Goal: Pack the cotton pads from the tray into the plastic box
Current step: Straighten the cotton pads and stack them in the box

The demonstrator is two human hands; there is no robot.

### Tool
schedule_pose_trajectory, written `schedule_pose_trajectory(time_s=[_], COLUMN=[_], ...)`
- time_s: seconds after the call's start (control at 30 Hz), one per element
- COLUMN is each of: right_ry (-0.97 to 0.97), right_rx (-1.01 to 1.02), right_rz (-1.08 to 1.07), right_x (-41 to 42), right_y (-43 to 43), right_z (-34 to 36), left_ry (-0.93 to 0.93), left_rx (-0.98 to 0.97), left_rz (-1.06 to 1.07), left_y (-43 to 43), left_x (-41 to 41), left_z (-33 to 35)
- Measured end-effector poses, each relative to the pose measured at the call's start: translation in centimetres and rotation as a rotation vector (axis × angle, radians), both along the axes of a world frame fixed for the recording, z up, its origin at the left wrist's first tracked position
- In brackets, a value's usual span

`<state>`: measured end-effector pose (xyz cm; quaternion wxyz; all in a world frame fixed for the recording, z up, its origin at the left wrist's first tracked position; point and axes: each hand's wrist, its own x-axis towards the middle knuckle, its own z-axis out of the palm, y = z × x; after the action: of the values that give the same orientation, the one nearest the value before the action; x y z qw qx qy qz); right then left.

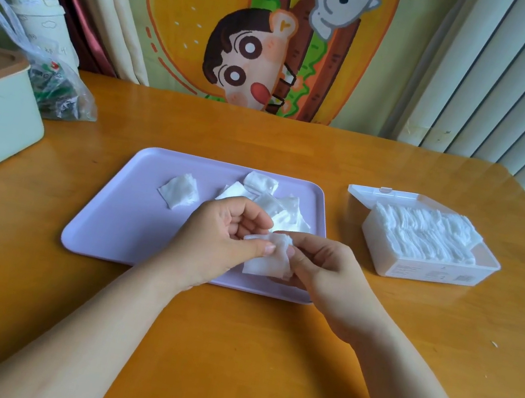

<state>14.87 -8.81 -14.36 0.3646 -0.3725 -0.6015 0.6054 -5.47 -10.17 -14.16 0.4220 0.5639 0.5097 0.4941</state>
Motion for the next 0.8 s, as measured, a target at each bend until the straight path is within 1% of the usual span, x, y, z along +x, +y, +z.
schedule_pose_trajectory(time_s=[0.23, 0.3, 0.4, 0.47, 0.57, 0.7, 0.8], right_ry=[0.06, 0.063, 0.104, 0.152, 0.211, 0.211, 0.195], right_rx=[-0.093, -0.063, -0.069, -0.109, -0.157, -0.164, -0.163], right_rz=[0.032, 0.05, -0.087, -0.148, -0.145, -0.157, -0.165], right_x=[0.0, -0.1, -0.3, -0.2, 0.0, -0.2, -0.3], right_y=[0.0, -0.2, -0.1, 0.1, 0.2, 0.2, 0.3], right_z=[0.4, 0.6, 0.1, -0.1, 0.0, 0.0, -0.1], left_ry=[0.031, 0.075, 0.114, 0.096, 0.076, 0.015, -0.008], left_rx=[0.011, 0.008, 0.012, -0.015, -0.057, -0.078, -0.058], left_rz=[0.053, 0.103, 0.168, 0.156, 0.114, 0.091, 0.1], left_y=[0.1, 0.1, 0.2, 0.2, 0.1, 0.0, -0.1], left_x=[0.5, 0.7, 0.7, 0.6, 0.5, 0.8, 1.1], left_z=[-0.3, -0.5, -0.6, -0.6, -0.5, -0.4, -0.5])
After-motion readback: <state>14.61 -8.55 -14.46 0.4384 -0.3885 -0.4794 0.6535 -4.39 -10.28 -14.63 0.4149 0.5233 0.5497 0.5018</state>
